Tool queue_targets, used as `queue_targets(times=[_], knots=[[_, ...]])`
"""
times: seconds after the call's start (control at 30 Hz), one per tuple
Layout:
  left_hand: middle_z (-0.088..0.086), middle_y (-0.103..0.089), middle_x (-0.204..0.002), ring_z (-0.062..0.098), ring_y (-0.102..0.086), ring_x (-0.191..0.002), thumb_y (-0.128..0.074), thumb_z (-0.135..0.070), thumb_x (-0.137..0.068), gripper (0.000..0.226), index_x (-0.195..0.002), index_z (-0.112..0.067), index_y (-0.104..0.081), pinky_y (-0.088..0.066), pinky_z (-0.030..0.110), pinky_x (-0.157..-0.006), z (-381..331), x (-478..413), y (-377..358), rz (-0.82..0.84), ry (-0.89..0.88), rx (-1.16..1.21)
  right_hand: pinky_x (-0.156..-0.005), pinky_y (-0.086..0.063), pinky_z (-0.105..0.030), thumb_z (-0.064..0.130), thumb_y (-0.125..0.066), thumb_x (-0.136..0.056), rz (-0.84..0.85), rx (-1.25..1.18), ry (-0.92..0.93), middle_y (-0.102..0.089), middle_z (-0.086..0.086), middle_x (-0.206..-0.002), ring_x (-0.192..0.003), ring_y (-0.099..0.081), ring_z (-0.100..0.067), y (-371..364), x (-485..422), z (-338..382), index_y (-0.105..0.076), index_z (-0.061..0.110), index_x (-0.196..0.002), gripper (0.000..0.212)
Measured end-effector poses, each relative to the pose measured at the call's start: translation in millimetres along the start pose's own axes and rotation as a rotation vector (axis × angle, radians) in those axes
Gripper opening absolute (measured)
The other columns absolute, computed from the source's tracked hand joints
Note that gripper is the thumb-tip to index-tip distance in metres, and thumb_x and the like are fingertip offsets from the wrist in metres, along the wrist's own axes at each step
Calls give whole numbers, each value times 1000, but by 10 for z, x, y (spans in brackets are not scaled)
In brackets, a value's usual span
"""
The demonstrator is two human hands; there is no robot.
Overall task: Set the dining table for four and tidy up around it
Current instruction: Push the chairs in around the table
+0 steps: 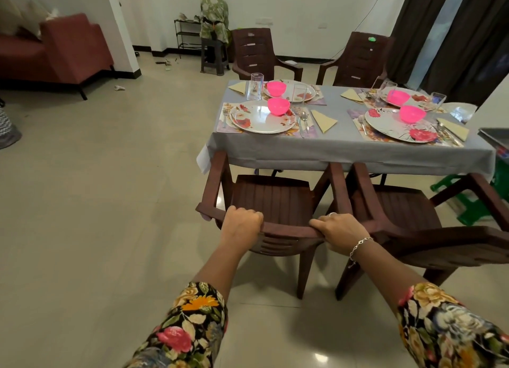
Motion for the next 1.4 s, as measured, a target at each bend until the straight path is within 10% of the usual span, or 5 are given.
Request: queue_targets(times=[0.27,0.4,0.6,0.73,1.4], knots=[[7,-57,-108,28,-51,-104,-45,-11,-87,21,-106,-13,-52,-33,37,-96,-88,219,7,-114,150,61,-92,-44,-36,20,-53,-87,-43,-92,-190,-48,-4,-126,-117,-47,-26,-80,102,31,-37,20,-134,49],[20,-52,-134,36,-47,-127,-71,-13,-71,66,-133,-8,-50,-35,47,-107,-150,526,-168,-280,177,86,-96,-45,-44,8,-81,-53,-353,-50,-299,-53,-16,-131,-119,-53,-33,-119,567,144,-49,10,-132,85],[18,9,-156,36,0,-145,-52,-21,-92,80,-151,-15,2,-15,48,-115,-424,1444,-516,21,299,126,-76,-55,-45,-12,-77,-40,-368,-232,-530,-57,-24,-122,-107,-60,-39,-574,1514,570,-53,9,-126,91],[17,22,-153,36,7,-144,-43,-21,-95,72,-151,-14,2,-11,48,-116,-692,2238,-622,178,328,136,-60,-57,-44,-11,-82,-28,-217,-337,-562,-63,-27,-105,-87,-66,-41,-891,2114,1035,-66,4,-109,84],[10,-17,-154,26,-12,-144,-42,-33,-97,55,-144,-14,-22,-6,41,-118,22,4366,-572,239,418,119,-45,-50,-31,4,-83,-29,-100,-453,-310,-58,-2,-71,-53,-59,-21,-489,2435,2957,-67,16,-77,52]])
Point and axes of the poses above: each hand's wrist, its own x-axis away from the middle knuckle, its own y-axis out of the back of the hand, z = x × y, the point moved 5 cm from there along -x, towards the middle knuckle
